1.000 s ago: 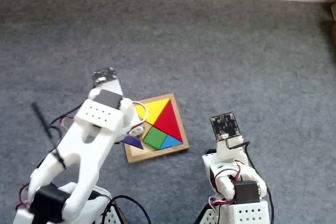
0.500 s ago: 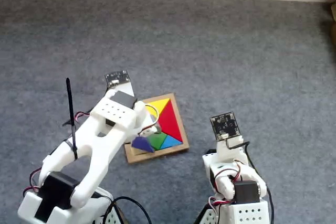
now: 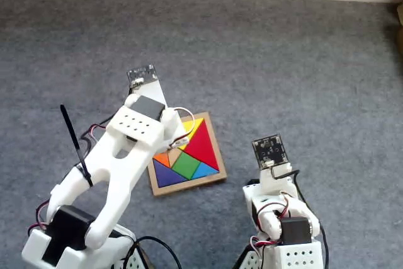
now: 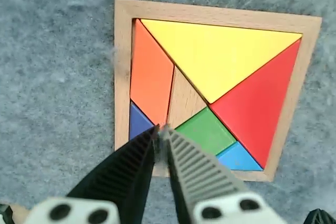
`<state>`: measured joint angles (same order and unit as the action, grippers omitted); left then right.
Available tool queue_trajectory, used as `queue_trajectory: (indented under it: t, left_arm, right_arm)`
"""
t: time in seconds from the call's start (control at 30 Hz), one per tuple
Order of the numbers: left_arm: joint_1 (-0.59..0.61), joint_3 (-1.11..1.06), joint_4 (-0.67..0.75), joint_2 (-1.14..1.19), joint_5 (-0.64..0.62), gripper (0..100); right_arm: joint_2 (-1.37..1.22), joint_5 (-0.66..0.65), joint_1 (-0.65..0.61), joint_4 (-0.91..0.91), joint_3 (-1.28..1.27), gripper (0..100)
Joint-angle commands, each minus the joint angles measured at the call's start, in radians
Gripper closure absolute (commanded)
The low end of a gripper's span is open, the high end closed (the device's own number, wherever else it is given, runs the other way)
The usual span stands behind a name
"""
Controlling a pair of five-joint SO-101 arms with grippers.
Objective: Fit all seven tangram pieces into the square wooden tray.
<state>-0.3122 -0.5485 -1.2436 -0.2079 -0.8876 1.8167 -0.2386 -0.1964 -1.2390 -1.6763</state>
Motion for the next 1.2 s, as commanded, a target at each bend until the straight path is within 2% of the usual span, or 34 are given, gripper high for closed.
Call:
queue_trajectory:
  t: [0.0,0.1,0.27,0.5,0.63,0.8,0.97,1.17]
  left_arm:
    - [0.030,0.051,-0.011,-0.008,-0.006,99]
    - [0.104,0.058,-0.011,-0.010,0.003,99]
    - [0.186,0.041,-0.014,-0.036,0.086,99]
    - [0.226,-0.091,0.009,-0.298,0.160,99]
    - [0.260,-0.194,0.120,-0.429,0.161,99]
    - [0.283,-0.341,0.256,-0.521,0.226,99]
    - [0.367,-0.470,0.443,-0.561,0.230,99]
    - [0.435,-0.579,0.595,-0.565,0.282,99]
  right_arm:
    - [0.004,0.000,0.012,-0.005,-0.128,99.1]
    - [0.004,0.000,0.012,-0.005,-0.128,99.1]
    - [0.004,0.000,0.012,-0.005,-0.128,99.1]
    - [0.004,0.000,0.012,-0.005,-0.128,99.1]
    - [0.004,0.000,0.012,-0.005,-0.128,99.1]
    - [0.004,0.000,0.012,-0.005,-0.128,99.1]
    - [0.004,0.000,0.012,-0.005,-0.128,99.1]
    - [0.004,0.000,0.012,-0.005,-0.128,99.1]
